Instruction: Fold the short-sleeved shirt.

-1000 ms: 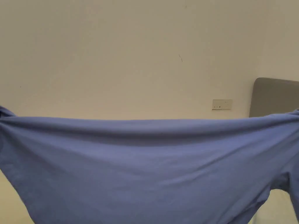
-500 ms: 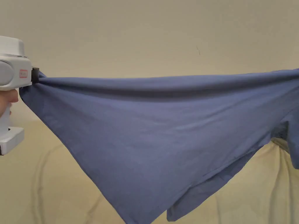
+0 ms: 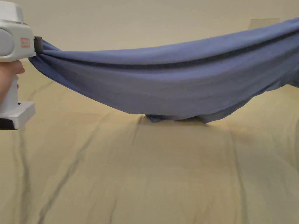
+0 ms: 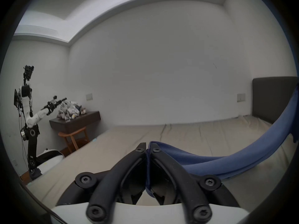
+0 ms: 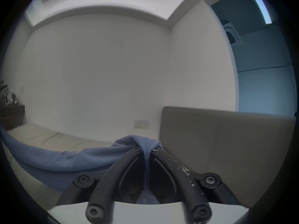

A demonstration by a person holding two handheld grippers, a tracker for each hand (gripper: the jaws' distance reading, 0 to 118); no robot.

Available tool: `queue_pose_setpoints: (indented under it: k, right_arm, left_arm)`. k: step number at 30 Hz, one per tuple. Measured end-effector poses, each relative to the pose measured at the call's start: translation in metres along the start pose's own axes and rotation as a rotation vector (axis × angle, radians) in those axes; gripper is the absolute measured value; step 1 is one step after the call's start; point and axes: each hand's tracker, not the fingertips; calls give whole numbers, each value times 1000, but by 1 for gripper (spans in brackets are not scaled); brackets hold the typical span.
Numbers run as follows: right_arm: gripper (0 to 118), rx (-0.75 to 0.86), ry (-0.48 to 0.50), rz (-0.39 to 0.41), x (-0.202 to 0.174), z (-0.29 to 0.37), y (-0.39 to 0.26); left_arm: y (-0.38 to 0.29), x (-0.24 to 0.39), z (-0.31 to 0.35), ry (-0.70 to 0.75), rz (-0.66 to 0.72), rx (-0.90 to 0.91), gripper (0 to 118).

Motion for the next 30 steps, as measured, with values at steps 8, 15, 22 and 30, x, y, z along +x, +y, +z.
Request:
queue_pose_setpoints:
  k: [8,15,22,30]
  right_arm:
    - [7,-139,-6,17,23,47,-118]
    - [7,-189,68,5,55,158,-157]
    - [7,-291,175,57,83,309,-159]
    - [7,-412,278,141,101,446,-204]
  left_arm:
    - [-102,3,55,-95,15,-56,1]
    - [-156,-26,159,-170,26,-143,1]
    - [-162,-99,283,-146,162,-157,1]
    - [-210,-131,395,-314,22,-378,1]
